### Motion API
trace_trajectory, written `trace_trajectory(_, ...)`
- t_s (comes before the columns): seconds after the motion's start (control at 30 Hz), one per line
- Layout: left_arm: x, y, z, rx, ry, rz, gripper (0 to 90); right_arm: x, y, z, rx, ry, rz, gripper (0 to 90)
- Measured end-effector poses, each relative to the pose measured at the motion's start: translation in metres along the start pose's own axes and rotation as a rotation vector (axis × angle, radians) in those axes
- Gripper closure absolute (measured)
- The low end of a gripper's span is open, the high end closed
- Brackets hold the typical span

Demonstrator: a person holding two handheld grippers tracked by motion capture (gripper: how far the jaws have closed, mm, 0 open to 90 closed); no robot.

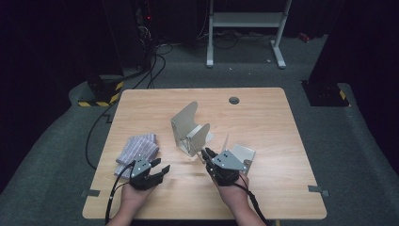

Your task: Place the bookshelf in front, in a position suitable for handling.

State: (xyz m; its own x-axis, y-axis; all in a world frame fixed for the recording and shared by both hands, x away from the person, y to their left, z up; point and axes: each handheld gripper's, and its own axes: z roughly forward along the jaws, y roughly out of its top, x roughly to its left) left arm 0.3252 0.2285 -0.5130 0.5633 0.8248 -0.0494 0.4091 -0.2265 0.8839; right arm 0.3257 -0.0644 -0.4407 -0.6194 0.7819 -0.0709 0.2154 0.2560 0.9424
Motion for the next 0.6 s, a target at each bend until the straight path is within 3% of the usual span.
trace_trajectory(0.13,-0.001,0.0,0.0,0.0,0.0,0.0,48.7,0.003,0.0,-0.008,-0.009,-0.013,-0.021,74.9)
trace_trajectory(0.3,0.0,0.0,0.001,0.003,-0.001,0.001,48.7,0.0,-0.005,-0.026,-0.022,-0.035,-0.007,72.9)
trace_trajectory(0.6,-0.001,0.0,0.002,0.002,-0.004,0.002,48.7,-0.01,-0.042,-0.037,0.076,-0.087,0.015,74.2)
